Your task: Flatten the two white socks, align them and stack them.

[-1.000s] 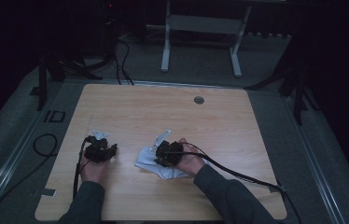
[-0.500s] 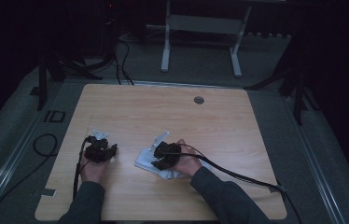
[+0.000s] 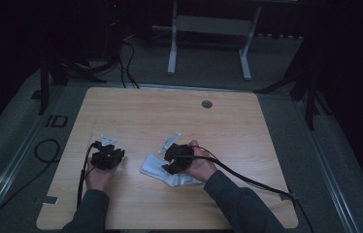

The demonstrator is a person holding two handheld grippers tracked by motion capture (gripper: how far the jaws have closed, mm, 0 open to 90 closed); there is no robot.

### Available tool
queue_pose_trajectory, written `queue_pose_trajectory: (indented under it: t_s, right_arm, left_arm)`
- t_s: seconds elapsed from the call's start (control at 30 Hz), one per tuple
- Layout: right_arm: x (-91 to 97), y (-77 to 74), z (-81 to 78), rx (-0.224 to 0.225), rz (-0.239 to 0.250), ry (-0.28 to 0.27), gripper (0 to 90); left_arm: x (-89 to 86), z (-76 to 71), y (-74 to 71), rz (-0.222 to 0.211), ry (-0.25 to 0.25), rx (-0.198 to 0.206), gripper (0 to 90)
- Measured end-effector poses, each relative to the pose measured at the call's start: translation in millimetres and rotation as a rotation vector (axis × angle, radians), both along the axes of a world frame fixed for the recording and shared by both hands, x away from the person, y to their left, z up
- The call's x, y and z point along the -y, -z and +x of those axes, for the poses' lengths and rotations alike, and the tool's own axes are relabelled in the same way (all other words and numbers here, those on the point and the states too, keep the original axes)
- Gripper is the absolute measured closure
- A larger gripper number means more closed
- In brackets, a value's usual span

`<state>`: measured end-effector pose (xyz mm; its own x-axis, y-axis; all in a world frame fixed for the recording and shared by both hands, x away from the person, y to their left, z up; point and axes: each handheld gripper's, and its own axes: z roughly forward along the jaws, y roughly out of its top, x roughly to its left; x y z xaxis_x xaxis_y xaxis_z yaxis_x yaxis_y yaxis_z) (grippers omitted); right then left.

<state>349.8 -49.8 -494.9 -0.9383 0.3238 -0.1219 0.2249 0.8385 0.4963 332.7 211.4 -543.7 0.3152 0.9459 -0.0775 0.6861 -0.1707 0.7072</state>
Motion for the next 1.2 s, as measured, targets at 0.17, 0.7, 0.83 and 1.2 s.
queue_pose_trajectory:
  t_s: [0.17,0.7,0.83,1.2]
  right_arm:
    - [8.6,-3.9,1.2,0.008,0.011,0.023,53.4]
    - [53.0,-15.2,-1.6,0.031,-0.007,0.102,55.2]
    - [63.0,-17.8,-1.0,0.033,-0.004,0.132,56.6]
    - [82.5,-13.1,-2.7,0.013,-0.001,0.178,58.9]
  left_arm:
    - [19.3,-5.6,-13.6,0.003,0.084,0.045,88.6]
    - [79.1,-7.6,-9.0,0.014,0.260,0.027,88.3]
    - [83.8,-7.1,-0.3,0.054,0.272,-0.001,87.9]
    - [87.8,-10.5,7.3,0.064,0.281,-0.011,88.2]
